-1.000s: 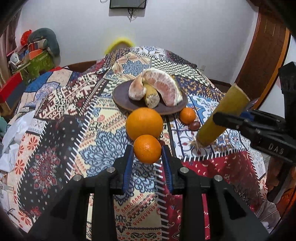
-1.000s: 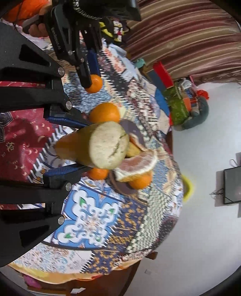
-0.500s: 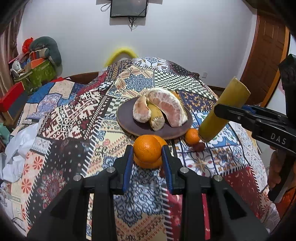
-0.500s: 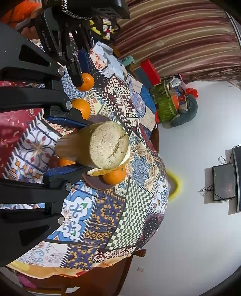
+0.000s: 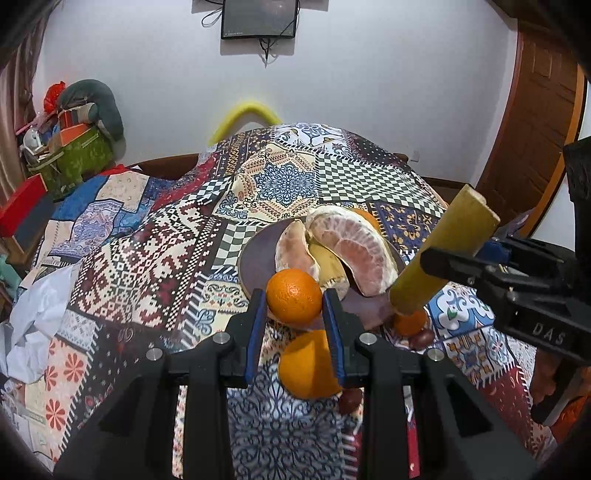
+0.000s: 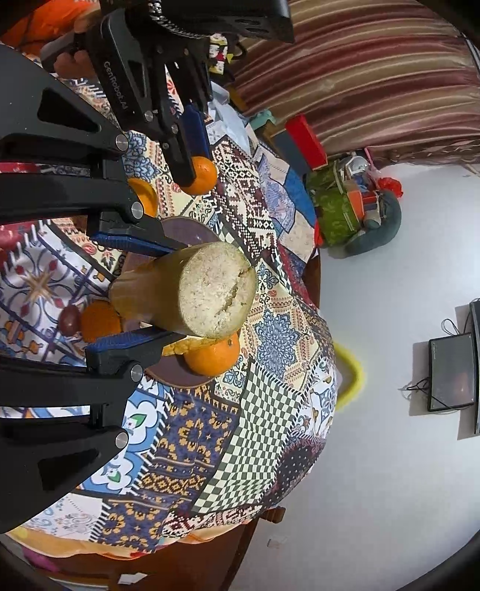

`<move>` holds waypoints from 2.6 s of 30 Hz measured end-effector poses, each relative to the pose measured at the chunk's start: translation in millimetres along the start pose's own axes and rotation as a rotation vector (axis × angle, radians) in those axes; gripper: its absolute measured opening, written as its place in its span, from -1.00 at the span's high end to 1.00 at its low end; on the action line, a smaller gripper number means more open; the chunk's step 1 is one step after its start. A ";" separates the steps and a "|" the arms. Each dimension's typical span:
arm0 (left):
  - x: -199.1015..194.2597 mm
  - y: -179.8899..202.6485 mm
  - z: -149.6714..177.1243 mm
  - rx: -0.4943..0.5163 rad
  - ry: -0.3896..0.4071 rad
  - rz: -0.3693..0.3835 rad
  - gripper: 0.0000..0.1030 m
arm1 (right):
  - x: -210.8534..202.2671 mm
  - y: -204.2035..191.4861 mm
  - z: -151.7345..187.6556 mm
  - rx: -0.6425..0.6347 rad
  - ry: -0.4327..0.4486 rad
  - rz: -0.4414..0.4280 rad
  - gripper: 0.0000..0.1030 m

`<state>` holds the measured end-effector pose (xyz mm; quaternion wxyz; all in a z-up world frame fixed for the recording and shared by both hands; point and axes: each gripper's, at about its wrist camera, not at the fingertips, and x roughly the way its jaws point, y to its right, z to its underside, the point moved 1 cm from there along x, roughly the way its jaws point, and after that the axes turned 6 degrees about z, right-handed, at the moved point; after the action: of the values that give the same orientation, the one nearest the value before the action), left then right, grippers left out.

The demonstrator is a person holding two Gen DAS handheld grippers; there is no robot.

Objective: Organize fruits
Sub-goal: 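Carry the cylinder upright to the plate with the right tool while the left gripper grasps the tangerine, then set the cylinder upright on the plate while the left gripper releases the tangerine there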

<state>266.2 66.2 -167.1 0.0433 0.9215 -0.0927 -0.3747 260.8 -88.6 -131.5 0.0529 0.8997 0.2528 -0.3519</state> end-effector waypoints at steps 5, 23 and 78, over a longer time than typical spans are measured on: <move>20.7 -4.8 -2.1 -0.018 -0.024 0.001 0.40 | 16.8 0.1 -2.6 -0.006 -0.027 -0.013 0.34; 61.1 -5.0 -4.6 -0.040 -0.085 0.067 0.40 | 55.9 5.2 -11.7 -0.004 -0.075 -0.035 0.34; 24.4 11.2 43.1 -0.126 -0.180 0.031 -0.14 | -5.3 23.6 50.0 -0.013 -0.134 0.060 0.05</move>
<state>251.7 49.8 -213.0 0.0985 0.8780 -0.0869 -0.4603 238.7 -124.9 -167.2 0.0861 0.8810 0.2238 -0.4078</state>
